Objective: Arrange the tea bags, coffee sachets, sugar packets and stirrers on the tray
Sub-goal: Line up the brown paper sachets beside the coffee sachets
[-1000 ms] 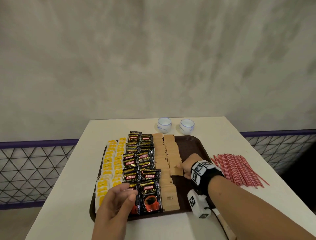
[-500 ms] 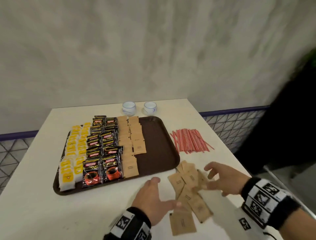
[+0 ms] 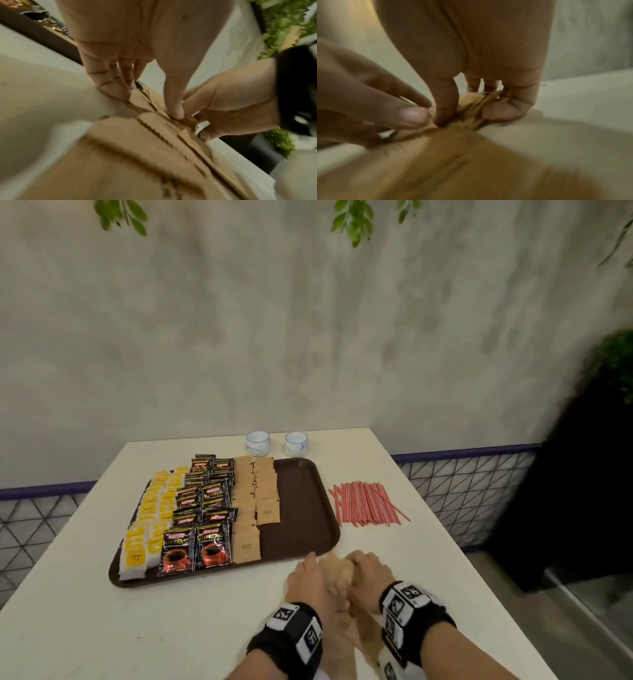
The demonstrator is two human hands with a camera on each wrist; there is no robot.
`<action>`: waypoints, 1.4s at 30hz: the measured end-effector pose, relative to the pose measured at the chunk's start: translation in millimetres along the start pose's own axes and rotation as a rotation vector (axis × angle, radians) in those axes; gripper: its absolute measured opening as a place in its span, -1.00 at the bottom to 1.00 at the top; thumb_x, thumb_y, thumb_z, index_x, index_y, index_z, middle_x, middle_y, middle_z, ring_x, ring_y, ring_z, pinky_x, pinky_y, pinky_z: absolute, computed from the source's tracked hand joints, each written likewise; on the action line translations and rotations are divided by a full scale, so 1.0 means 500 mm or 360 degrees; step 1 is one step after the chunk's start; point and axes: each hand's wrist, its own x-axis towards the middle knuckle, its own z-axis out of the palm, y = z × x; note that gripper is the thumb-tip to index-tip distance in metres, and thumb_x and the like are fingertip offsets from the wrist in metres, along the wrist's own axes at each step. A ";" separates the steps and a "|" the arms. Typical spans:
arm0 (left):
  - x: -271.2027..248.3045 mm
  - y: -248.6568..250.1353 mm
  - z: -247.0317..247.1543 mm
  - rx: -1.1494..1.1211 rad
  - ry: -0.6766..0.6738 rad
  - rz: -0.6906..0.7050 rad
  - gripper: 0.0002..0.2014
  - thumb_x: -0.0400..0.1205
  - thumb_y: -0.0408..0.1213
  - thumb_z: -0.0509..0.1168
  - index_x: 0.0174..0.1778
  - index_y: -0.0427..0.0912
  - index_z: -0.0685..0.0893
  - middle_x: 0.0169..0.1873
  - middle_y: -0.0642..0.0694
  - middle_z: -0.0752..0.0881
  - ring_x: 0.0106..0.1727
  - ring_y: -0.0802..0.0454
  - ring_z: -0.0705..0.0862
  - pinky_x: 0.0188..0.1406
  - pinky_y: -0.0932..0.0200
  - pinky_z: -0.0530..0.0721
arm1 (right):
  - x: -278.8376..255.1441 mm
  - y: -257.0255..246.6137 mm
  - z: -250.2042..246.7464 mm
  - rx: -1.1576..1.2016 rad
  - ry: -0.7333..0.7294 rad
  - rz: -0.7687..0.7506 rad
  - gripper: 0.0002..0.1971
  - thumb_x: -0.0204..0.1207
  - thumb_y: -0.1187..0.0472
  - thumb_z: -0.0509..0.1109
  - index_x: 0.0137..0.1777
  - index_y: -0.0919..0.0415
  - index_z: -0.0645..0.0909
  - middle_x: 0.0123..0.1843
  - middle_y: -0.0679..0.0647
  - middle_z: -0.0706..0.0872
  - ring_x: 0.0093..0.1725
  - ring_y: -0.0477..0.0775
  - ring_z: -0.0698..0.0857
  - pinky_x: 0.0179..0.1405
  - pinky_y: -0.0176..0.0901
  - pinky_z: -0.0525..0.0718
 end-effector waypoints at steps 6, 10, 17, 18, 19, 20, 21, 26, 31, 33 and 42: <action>-0.042 -0.064 -0.021 -0.0474 -0.0076 0.0143 -0.55 0.36 -0.31 0.27 0.18 0.09 0.51 0.03 0.00 0.71 0.04 -0.05 0.68 0.04 0.05 0.67 | -0.052 -0.018 0.043 0.0570 0.0043 -0.0237 -0.78 0.40 0.29 0.40 0.03 0.09 0.58 0.00 0.02 0.73 0.00 0.03 0.68 0.05 -0.17 0.66; -0.081 -0.106 -0.060 -0.0793 0.0078 0.0143 -0.83 0.46 -0.41 0.32 -0.19 -0.02 0.58 -0.32 -0.08 0.71 -0.40 0.00 0.52 -0.47 0.19 0.47 | -0.065 -0.024 0.041 0.0915 0.0113 -0.0365 -0.81 0.36 0.30 0.43 -0.10 0.01 0.71 -0.16 -0.05 0.80 -0.10 -0.04 0.73 0.04 -0.09 0.74; -0.134 -0.174 -0.134 -0.1200 0.0285 0.0053 -0.90 0.61 -0.32 0.32 0.01 -0.17 0.58 -0.11 -0.10 0.73 -0.14 0.02 0.69 -0.33 0.28 0.63 | -0.065 -0.022 0.021 0.1401 0.0129 -0.0354 -0.79 0.45 0.41 0.43 -0.12 0.08 0.77 -0.15 0.11 0.82 -0.09 0.21 0.75 -0.02 0.32 0.76; -0.136 -0.183 -0.142 -0.1289 0.0295 0.0014 -0.89 0.61 -0.32 0.32 0.02 -0.16 0.58 -0.08 -0.12 0.73 -0.09 -0.03 0.70 -0.26 0.18 0.64 | -0.063 -0.024 0.016 0.1499 0.0079 -0.0351 -0.79 0.47 0.45 0.42 -0.05 0.14 0.76 -0.10 0.19 0.81 -0.11 0.22 0.74 -0.10 0.28 0.77; -0.139 -0.191 -0.152 -0.1397 0.0305 -0.0040 -0.89 0.61 -0.33 0.33 0.01 -0.14 0.57 -0.06 -0.14 0.73 -0.07 -0.09 0.71 -0.25 0.09 0.66 | -0.061 -0.029 0.010 0.1598 0.0015 -0.0348 -0.79 0.50 0.50 0.41 0.01 0.21 0.73 -0.07 0.27 0.80 -0.14 0.22 0.74 -0.21 0.17 0.77; -0.141 -0.199 -0.161 -0.1505 0.0312 -0.0084 -0.89 0.60 -0.34 0.34 0.00 -0.12 0.57 -0.06 -0.16 0.73 -0.06 -0.13 0.72 -0.28 0.04 0.68 | -0.059 -0.036 0.003 0.1676 -0.0046 -0.0354 -0.79 0.51 0.51 0.39 0.06 0.28 0.69 -0.06 0.29 0.80 -0.15 0.21 0.74 -0.30 0.07 0.74; -0.143 -0.205 -0.170 -0.1597 0.0320 -0.0120 -0.88 0.58 -0.34 0.35 -0.01 -0.12 0.58 -0.06 -0.19 0.73 -0.07 -0.18 0.72 -0.31 0.01 0.70 | -0.060 -0.044 -0.006 0.1736 -0.0092 -0.0357 -0.81 0.51 0.51 0.39 0.07 0.31 0.66 -0.07 0.29 0.81 -0.16 0.21 0.74 -0.35 0.00 0.71; -0.149 -0.230 -0.204 -0.2156 0.0052 -0.0118 -0.57 0.39 -0.32 0.45 0.19 -0.23 0.61 0.07 -0.36 0.74 0.13 -0.38 0.70 -0.18 -0.10 0.66 | -0.059 -0.095 -0.025 0.1820 -0.0180 -0.0377 -0.82 0.51 0.47 0.40 0.08 0.36 0.59 -0.10 0.29 0.83 -0.13 0.26 0.79 -0.35 -0.01 0.72; -0.159 -0.208 -0.215 -0.2033 -0.0284 0.0249 -0.38 0.20 -0.27 0.62 0.17 -0.31 0.59 -0.03 -0.33 0.78 0.02 -0.26 0.75 -0.05 -0.05 0.70 | -0.068 -0.154 0.001 0.1829 -0.0298 -0.0401 -0.83 0.52 0.48 0.38 0.08 0.39 0.53 -0.10 0.39 0.81 -0.13 0.37 0.78 -0.32 0.04 0.73; -0.156 -0.206 -0.209 -0.1883 -0.0161 0.0284 -0.37 0.11 -0.20 0.62 0.07 -0.29 0.61 -0.13 -0.22 0.81 -0.05 -0.15 0.78 -0.08 0.05 0.71 | -0.072 -0.173 0.011 0.1820 -0.0323 -0.0403 -0.89 0.53 0.47 0.36 -0.01 0.38 0.50 -0.15 0.40 0.81 -0.23 0.30 0.78 -0.37 0.00 0.71; -0.144 -0.260 -0.224 -0.1513 0.0221 0.0154 -0.58 0.18 -0.07 0.57 -0.11 -0.18 0.72 -0.32 0.00 0.83 -0.32 0.24 0.76 -0.37 0.49 0.59 | -0.072 -0.225 0.049 0.1724 -0.0359 -0.0223 -0.77 0.51 0.24 0.47 -0.25 0.28 0.46 -0.26 0.28 0.79 -0.21 0.21 0.70 -0.10 0.06 0.60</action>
